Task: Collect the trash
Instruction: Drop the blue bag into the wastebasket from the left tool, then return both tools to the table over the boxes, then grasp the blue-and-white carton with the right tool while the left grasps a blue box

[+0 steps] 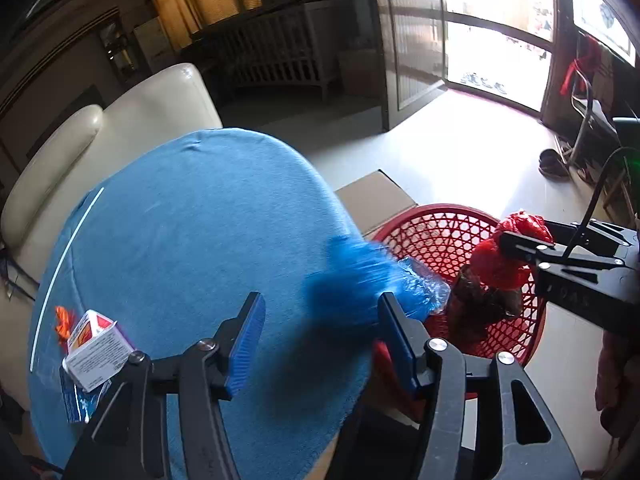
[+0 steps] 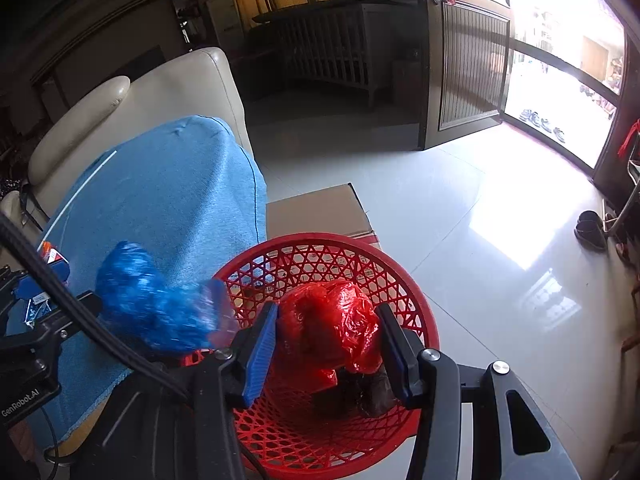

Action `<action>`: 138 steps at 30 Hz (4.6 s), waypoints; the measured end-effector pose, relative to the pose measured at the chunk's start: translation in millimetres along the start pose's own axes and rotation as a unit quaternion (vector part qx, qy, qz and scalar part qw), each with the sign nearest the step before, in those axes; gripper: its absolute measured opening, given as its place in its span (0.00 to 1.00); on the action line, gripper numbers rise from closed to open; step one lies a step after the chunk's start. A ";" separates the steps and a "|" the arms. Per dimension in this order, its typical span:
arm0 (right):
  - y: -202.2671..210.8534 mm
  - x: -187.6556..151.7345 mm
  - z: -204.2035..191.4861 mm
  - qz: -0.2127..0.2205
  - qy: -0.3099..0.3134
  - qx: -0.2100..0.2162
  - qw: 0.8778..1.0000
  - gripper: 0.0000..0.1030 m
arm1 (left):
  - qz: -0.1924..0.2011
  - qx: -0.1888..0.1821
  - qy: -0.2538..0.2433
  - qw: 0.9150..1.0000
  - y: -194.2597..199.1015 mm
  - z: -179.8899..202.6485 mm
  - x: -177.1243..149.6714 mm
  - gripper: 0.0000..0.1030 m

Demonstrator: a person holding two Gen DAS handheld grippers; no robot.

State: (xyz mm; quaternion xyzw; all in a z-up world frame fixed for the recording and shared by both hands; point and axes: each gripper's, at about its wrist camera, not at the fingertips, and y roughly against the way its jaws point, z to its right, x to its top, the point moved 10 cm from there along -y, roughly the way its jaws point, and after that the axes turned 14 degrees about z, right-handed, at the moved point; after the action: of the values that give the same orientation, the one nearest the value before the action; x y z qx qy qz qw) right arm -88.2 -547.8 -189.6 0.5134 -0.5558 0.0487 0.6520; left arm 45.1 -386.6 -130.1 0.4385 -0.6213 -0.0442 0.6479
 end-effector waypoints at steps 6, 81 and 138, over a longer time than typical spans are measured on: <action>4.2 6.6 -1.8 0.009 -0.014 0.010 1.000 0.56 | -0.003 0.027 0.023 0.999 12.1 -35.5 -15.9 0.59; -20.9 -117.9 -489.9 -0.084 0.296 0.322 0.895 0.59 | -0.023 0.224 0.328 0.917 149.1 -370.3 -235.8 0.64; 32.4 -58.2 -325.9 -0.060 0.126 0.321 0.937 0.59 | 0.010 0.183 0.335 0.924 101.8 -343.1 -182.6 0.72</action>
State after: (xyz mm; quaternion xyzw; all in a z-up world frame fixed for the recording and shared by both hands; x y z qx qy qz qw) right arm 89.2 -267.3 -167.5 0.7173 -0.3921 0.2501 0.5189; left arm 244.1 -38.3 -152.8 0.5321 -0.3699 0.2261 0.7273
